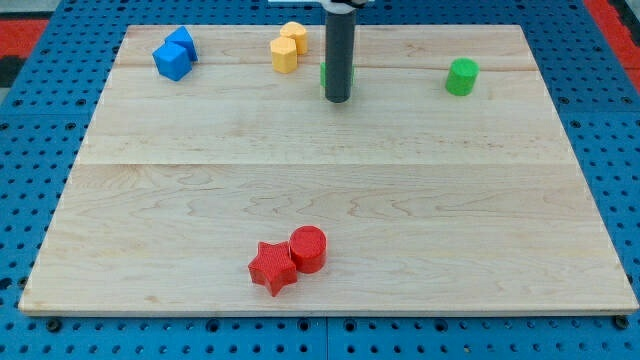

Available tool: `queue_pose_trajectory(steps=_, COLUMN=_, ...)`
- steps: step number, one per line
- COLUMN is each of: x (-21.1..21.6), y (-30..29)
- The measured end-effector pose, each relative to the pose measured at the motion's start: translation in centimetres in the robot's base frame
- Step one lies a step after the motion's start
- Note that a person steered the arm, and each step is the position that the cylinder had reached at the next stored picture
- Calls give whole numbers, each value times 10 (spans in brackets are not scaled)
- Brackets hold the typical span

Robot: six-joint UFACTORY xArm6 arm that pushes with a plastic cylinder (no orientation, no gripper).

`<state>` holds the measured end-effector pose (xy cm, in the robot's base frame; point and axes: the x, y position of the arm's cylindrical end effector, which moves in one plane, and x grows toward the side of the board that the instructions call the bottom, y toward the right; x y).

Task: Slide the green star diagonally bottom left to the yellow hexagon

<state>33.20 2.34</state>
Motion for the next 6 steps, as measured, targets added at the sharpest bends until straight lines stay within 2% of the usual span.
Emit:
queue_pose_trajectory(steps=1, x=-5, y=63)
queue_pose_trajectory(steps=2, x=-42, y=78)
queue_pose_trajectory(steps=3, x=-58, y=29)
queue_pose_trajectory(steps=4, x=11, y=-42)
queue_pose_trajectory(steps=5, x=24, y=-74)
queue_pose_trajectory(steps=6, x=-37, y=-7)
